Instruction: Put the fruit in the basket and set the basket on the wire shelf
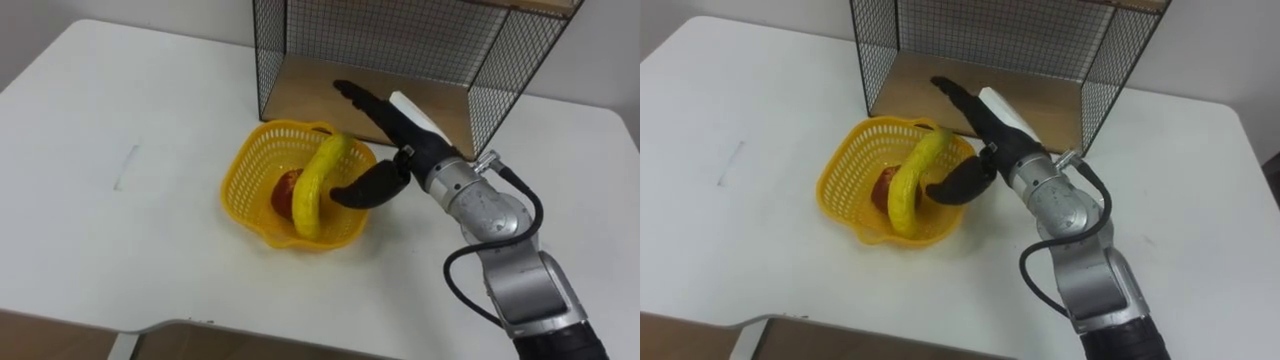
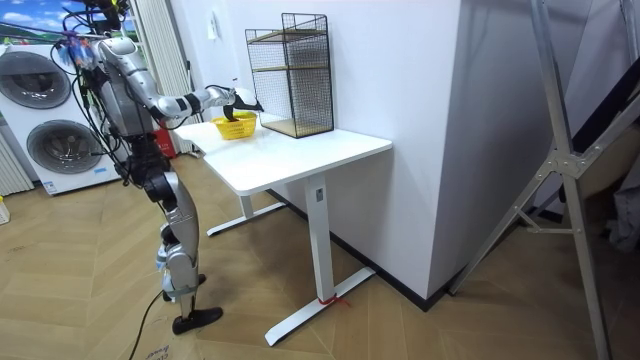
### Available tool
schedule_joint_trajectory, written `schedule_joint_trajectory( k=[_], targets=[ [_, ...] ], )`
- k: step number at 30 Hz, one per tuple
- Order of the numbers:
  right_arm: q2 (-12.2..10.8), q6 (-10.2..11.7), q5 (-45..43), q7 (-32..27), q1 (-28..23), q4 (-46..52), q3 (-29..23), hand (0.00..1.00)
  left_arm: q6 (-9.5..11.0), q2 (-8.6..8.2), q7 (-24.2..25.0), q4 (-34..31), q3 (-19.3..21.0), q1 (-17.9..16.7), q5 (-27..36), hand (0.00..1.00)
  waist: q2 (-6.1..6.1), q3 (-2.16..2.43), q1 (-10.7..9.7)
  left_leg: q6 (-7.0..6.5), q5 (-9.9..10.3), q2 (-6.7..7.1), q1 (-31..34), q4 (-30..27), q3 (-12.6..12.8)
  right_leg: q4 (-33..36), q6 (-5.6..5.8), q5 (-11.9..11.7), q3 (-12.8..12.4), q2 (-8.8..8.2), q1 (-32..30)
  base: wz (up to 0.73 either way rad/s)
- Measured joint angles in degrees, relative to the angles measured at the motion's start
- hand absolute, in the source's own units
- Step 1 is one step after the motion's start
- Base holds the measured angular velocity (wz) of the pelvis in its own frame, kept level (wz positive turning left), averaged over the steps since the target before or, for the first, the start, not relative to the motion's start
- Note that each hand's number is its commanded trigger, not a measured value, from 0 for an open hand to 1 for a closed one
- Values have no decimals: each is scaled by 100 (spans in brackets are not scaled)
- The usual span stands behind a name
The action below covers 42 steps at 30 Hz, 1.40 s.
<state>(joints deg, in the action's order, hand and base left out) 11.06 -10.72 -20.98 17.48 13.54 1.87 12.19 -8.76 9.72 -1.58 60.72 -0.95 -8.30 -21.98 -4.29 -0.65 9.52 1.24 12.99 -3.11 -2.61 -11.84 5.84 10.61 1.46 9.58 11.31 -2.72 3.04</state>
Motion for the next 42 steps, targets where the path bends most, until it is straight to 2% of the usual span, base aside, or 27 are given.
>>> schedule_joint_trajectory(
  k=[2,5,10,11,16,18,20,21,22,23,24,25,29,34,37,39,40,42],
  targets=[
    [-1,0,4,-14,0,-26,18,0,-1,0,4,11,-4,-8,-1,0,-24,-13,6,0,0,0,1,0,0,0,0,0,0,0,0,0],
    [-1,1,43,-107,-2,-98,18,0,-1,-1,2,92,-4,-9,-6,0,-51,-1,6,0,0,3,8,2,0,1,0,0,-9,0,3,0],
    [4,13,289,-316,-2,-97,0,0,-3,-2,-18,116,17,-42,-4,0,-25,-14,-22,-1,0,5,22,1,0,-1,0,0,-25,2,6,0],
    [3,30,356,-382,0,-94,-3,0,-1,-6,-33,106,21,-73,-1,0,-36,-2,-40,-1,0,5,22,-1,-1,0,0,0,-17,1,7,0],
    [50,87,1269,-606,-3,-95,-119,0,10,-15,-175,-2,78,-188,249,0,28,-10,-233,-1,0,8,44,-75,-64,-4,0,0,-1,-2,42,6],
    [52,92,1437,-727,-3,-65,-289,0,43,-24,-178,-8,89,-228,405,0,107,32,-308,-2,1,10,41,-92,-64,-4,0,0,0,-6,54,0],
    [50,158,1627,-861,-19,-32,-452,0,65,-25,-176,-2,109,-298,507,0,175,46,-350,-2,1,10,-20,-82,-62,-4,0,0,-4,-5,116,0],
    [52,232,1687,-965,-61,14,-595,0,117,-26,-177,-2,211,-371,520,0,225,66,-411,-2,1,10,-37,-79,-66,-6,0,0,3,-5,131,0],
    [52,271,1722,-1028,-92,49,-669,0,148,-24,-183,-1,263,-417,525,0,251,71,-435,-2,1,10,-45,-75,-73,-6,0,0,9,-5,141,0],
    [60,388,1797,-1188,-181,88,-803,0,173,-24,-224,-1,345,-507,564,0,298,57,-475,-2,1,10,-93,-69,-74,-10,1,0,12,-5,181,0],
    [66,469,1849,-1326,-308,89,-912,0,166,-27,-277,10,411,-578,574,0,324,73,-501,-1,1,10,-117,-49,-66,-9,2,2,6,-3,197,-3],
    [103,492,1841,-1434,-451,88,-1020,0,172,-28,-322,16,502,-660,619,0,331,89,-509,1,-1,9,-124,-43,-55,-4,2,2,-5,-3,196,-5],
    [185,493,1842,-1728,-887,155,-1392,0,271,-33,-405,243,862,-752,782,0,325,92,-512,1,-1,14,-112,-22,-40,-1,2,1,-21,-7,180,-3],
    [291,538,2077,-2076,-1036,161,-1711,0,307,-32,-694,401,1221,-901,1536,0,325,98,-633,0,-5,17,-112,-26,-31,-9,2,1,-33,-9,181,0],
    [354,573,2460,-2210,-1301,311,-1846,0,416,-34,-899,583,1628,-905,2008,0,320,115,-595,0,-6,17,-124,-5,-26,-10,2,1,-40,-8,181,0],
    [367,576,2521,-2258,-1482,365,-1863,0,408,-36,-1181,574,2105,-984,2677,0,346,109,-575,0,-10,16,-210,21,7,-7,2,1,-59,-7,220,-5],
    [375,575,2566,-2282,-1522,361,-1874,0,412,-32,-1267,559,2239,-993,2873,0,356,111,-585,0,-10,16,-211,21,7,-7,2,1,-59,-7,221,0],
    [382,564,2763,-2337,-1674,341,-1985,0,413,4,-1645,494,2791,-995,3321,0,370,104,-552,-2,-10,18,-211,28,4,-7,2,1,-51,-12,226,2]
  ],
)
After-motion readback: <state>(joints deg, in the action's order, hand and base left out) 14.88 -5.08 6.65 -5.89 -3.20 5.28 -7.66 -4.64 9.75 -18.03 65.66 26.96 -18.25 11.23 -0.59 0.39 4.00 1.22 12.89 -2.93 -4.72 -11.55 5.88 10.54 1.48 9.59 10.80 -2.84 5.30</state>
